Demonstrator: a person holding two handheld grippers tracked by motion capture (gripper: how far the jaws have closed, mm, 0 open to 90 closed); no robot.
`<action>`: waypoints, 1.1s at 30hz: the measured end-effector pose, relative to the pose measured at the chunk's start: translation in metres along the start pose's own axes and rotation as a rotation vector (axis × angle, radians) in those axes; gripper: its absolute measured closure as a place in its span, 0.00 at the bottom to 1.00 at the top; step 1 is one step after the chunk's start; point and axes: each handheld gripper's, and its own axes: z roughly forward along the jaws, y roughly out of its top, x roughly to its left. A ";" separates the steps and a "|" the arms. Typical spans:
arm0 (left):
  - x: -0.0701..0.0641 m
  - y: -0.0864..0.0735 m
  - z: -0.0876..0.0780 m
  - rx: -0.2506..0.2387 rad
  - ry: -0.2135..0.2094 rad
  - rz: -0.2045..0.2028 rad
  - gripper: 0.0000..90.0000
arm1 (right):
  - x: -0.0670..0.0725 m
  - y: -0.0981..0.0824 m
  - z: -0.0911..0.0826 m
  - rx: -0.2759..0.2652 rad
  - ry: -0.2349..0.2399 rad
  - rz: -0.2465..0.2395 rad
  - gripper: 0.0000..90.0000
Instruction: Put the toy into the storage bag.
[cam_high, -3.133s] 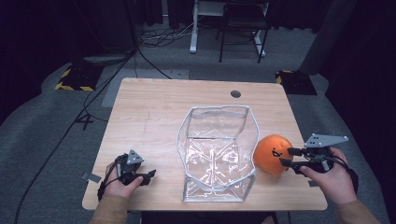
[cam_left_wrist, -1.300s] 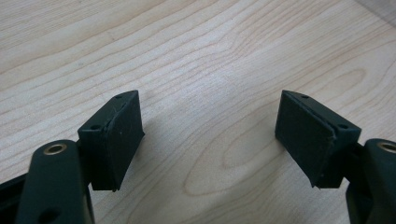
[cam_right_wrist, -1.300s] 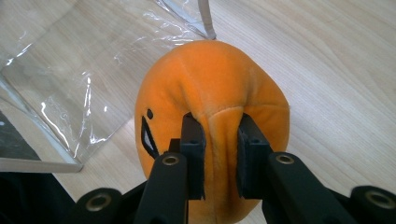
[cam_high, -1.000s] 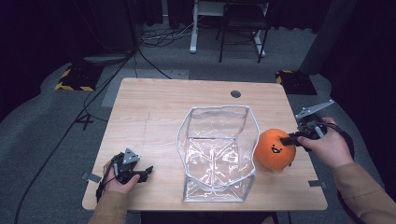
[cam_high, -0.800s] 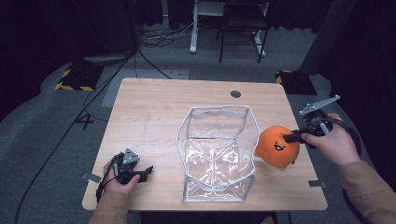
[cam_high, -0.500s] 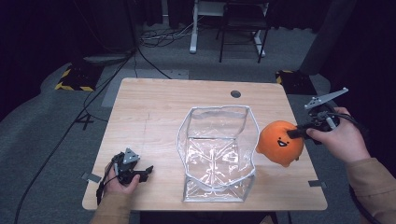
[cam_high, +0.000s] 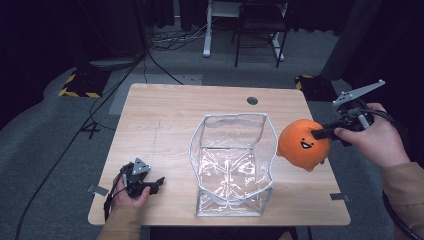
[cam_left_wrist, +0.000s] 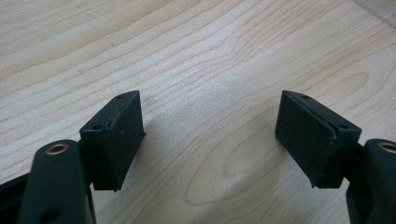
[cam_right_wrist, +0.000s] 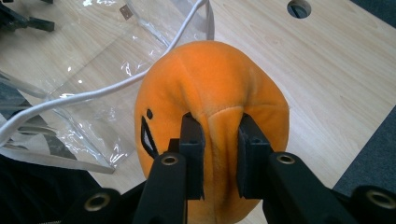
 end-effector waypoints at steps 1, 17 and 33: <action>0.000 0.000 0.000 0.000 0.000 0.000 0.27 | 0.000 0.000 0.000 0.000 0.000 0.000 0.84; 0.000 0.000 0.000 -0.003 0.003 -0.001 0.27 | 0.010 0.030 -0.031 -0.042 -0.034 -0.038 0.84; 0.000 0.001 0.001 -0.001 0.000 0.005 0.27 | 0.030 0.060 -0.051 -0.075 -0.047 -0.089 0.84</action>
